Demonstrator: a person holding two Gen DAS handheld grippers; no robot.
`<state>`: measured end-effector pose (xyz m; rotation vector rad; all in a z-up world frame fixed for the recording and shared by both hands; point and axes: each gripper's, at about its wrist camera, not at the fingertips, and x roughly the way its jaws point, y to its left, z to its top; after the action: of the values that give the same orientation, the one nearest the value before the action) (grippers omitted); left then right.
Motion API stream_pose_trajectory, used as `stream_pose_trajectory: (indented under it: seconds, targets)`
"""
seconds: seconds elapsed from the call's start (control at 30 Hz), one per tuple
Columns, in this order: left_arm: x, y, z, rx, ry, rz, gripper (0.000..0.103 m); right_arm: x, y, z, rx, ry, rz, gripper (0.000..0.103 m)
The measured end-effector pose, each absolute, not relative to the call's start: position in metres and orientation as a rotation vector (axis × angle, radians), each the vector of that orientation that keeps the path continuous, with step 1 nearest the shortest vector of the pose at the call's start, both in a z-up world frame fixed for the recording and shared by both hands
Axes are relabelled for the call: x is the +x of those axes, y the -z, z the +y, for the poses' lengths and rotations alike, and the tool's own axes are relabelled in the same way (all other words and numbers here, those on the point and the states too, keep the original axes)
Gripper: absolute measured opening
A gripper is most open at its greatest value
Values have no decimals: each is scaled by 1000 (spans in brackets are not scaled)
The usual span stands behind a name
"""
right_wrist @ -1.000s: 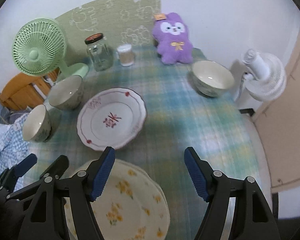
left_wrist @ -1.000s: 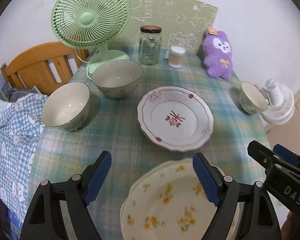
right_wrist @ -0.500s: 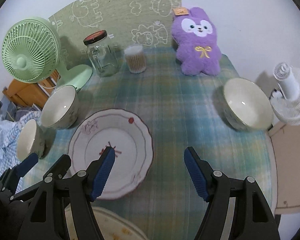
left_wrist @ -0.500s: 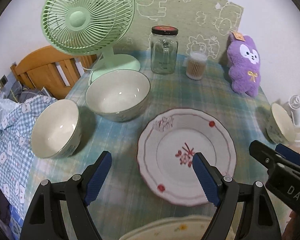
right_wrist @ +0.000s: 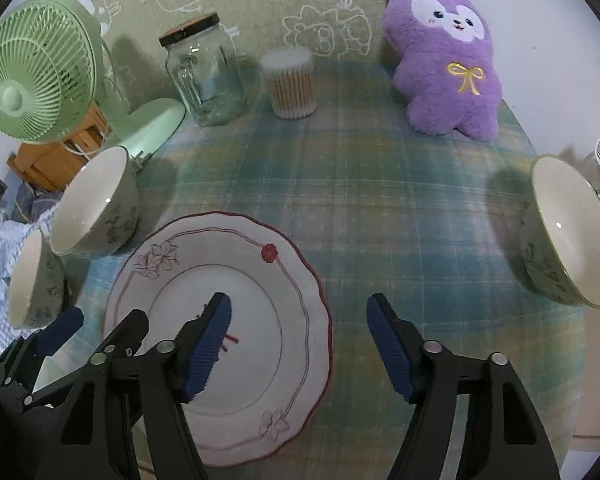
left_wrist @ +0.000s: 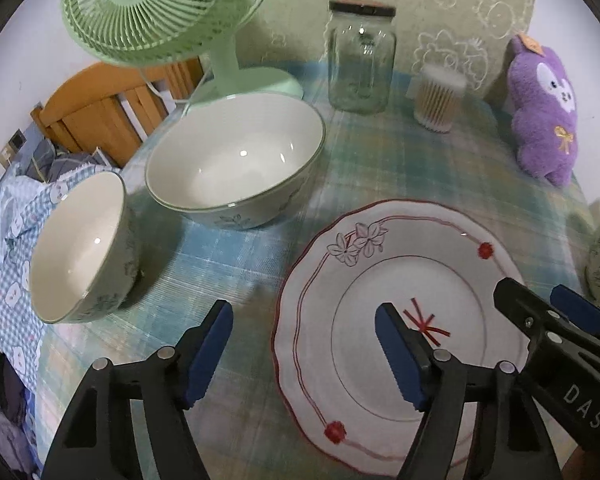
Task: Organize plates and bowls
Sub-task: 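Move both grippers to the rim of the red-rimmed white plate, then grasp the red-rimmed white plate's rim with both grippers and lift it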
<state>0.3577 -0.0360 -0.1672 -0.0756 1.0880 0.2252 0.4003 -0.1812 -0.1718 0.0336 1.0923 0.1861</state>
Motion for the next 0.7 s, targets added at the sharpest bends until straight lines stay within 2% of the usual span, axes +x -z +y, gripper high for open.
stream_pose_trajectory:
  seconds: [0.4,0.7]
  targets:
    - [372,187,-36,-79,-208,1144,63,414,196,-172,23,-196,1137,65]
    - [375,187,-45,-27,-206,1123,60,419,201,-169,25,-201,1144,56]
